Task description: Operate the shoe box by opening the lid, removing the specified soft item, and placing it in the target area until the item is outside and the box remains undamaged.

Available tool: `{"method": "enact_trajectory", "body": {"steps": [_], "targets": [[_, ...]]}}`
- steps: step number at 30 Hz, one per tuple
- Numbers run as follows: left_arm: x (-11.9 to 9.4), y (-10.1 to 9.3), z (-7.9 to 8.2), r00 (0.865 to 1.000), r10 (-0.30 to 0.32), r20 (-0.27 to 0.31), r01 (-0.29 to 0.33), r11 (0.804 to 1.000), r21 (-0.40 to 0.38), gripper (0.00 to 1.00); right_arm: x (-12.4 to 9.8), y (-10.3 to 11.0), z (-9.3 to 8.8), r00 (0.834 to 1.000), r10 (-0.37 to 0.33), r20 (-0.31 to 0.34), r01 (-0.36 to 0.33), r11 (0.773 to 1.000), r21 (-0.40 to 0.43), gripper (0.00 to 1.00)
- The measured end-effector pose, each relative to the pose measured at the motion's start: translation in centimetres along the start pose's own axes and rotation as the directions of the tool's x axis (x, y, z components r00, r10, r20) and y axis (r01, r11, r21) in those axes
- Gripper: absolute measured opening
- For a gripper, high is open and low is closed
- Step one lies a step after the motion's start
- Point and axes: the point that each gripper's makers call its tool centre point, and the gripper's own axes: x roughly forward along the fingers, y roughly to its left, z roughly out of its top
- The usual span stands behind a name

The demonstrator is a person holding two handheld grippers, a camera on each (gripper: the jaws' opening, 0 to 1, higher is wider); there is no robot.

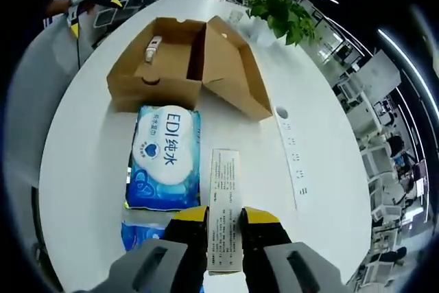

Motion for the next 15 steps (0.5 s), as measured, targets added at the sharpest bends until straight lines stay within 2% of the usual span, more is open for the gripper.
{"method": "enact_trajectory", "body": {"steps": [15], "targets": [[0.1,-0.1,-0.2,1.000,0.001,-0.010,-0.001,1.000,0.005,0.87,0.2,1.4,-4.3,0.995,0.030,-0.092,-0.028,0.999,0.022,0.14]]}}
